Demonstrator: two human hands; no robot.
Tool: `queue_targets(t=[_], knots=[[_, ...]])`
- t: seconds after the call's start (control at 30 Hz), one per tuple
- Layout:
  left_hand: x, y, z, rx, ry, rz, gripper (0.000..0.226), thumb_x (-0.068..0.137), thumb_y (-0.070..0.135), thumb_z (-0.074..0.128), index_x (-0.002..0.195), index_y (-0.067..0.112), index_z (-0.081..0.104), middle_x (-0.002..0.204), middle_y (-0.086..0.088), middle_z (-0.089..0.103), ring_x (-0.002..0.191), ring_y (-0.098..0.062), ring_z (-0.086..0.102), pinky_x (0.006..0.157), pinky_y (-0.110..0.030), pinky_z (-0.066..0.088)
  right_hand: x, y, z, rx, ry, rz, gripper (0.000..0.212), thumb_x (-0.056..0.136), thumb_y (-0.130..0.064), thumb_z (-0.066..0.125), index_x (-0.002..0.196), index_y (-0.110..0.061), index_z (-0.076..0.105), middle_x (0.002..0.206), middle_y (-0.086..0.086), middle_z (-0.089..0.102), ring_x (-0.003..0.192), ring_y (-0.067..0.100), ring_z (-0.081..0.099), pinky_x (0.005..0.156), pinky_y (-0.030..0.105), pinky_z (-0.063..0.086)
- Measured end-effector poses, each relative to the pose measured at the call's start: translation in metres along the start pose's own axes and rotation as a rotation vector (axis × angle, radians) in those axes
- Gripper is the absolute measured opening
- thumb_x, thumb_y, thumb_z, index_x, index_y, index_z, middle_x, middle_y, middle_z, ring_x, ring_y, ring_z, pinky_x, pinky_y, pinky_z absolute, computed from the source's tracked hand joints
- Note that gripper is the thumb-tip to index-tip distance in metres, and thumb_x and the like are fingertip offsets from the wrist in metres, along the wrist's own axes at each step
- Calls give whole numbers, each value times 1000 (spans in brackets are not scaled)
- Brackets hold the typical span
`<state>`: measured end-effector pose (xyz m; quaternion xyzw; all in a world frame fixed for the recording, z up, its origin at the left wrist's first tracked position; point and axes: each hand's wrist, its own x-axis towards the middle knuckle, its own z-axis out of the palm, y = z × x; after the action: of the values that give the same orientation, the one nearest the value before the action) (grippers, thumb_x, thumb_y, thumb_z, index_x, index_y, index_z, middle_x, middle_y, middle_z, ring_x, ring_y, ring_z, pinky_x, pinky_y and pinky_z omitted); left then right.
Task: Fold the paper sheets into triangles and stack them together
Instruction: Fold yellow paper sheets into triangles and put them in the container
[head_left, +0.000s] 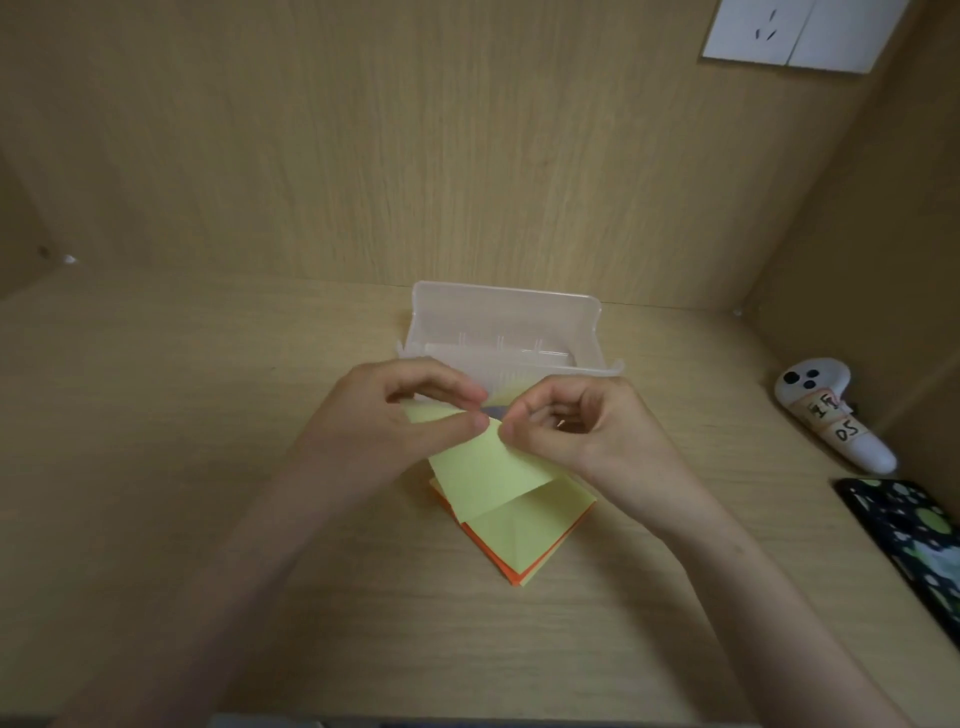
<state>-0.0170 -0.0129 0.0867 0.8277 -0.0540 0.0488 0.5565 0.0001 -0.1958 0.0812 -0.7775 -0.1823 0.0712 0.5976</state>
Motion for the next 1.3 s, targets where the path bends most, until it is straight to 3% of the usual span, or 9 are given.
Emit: queue_targets(t=[0.1,0.23,0.5,0.7,0.87,1.03,1.3], knots=[[-1,0,0,85,-42,30,7,71,23,78,75,29,75,79,17,73,78,7,64,71,-7,44,0,0,-1,-36,-26,-25,5,80,-6,71,75,-7,69,64,1,56,62,10,45,59,24,36],[-2,-2,3,82,-27,50,8,71,21,77,68,27,74,73,12,73,72,5,64,68,-8,44,0,1,-1,-34,-27,-33,5,80,-6,71,76,-5,69,66,4,56,63,12,45,60,26,36],[-3,-1,3,55,-3,8,9,71,17,76,66,24,74,65,15,70,60,9,58,60,-3,39,-2,-1,-2,-56,-21,-25,5,78,-9,73,74,-8,71,60,-7,59,57,2,48,55,15,38],[-2,-5,-2,-22,-70,-99,13,73,15,75,65,26,74,66,9,71,62,2,61,58,-8,43,-4,-2,-1,-113,-35,-24,5,77,-13,74,73,-10,71,64,-4,62,62,5,51,62,22,41],[-1,-6,-7,-42,-117,-158,13,73,15,74,64,25,75,72,7,74,69,1,64,69,-14,46,-7,-3,-5,-112,-27,-6,5,76,-15,76,73,-12,72,70,5,67,66,8,57,65,25,44],[0,-5,-10,24,-117,-145,13,74,15,75,64,23,76,71,7,74,69,1,65,65,-9,47,-7,-2,-7,-120,-18,25,5,76,-15,76,72,-14,72,70,5,67,67,9,59,66,27,45],[-1,-6,-16,71,-110,-157,11,74,17,75,66,26,76,74,8,74,76,-4,68,76,-18,49,-8,2,-11,-74,-11,61,8,75,-11,76,69,-14,71,65,0,64,65,9,54,66,27,40]])
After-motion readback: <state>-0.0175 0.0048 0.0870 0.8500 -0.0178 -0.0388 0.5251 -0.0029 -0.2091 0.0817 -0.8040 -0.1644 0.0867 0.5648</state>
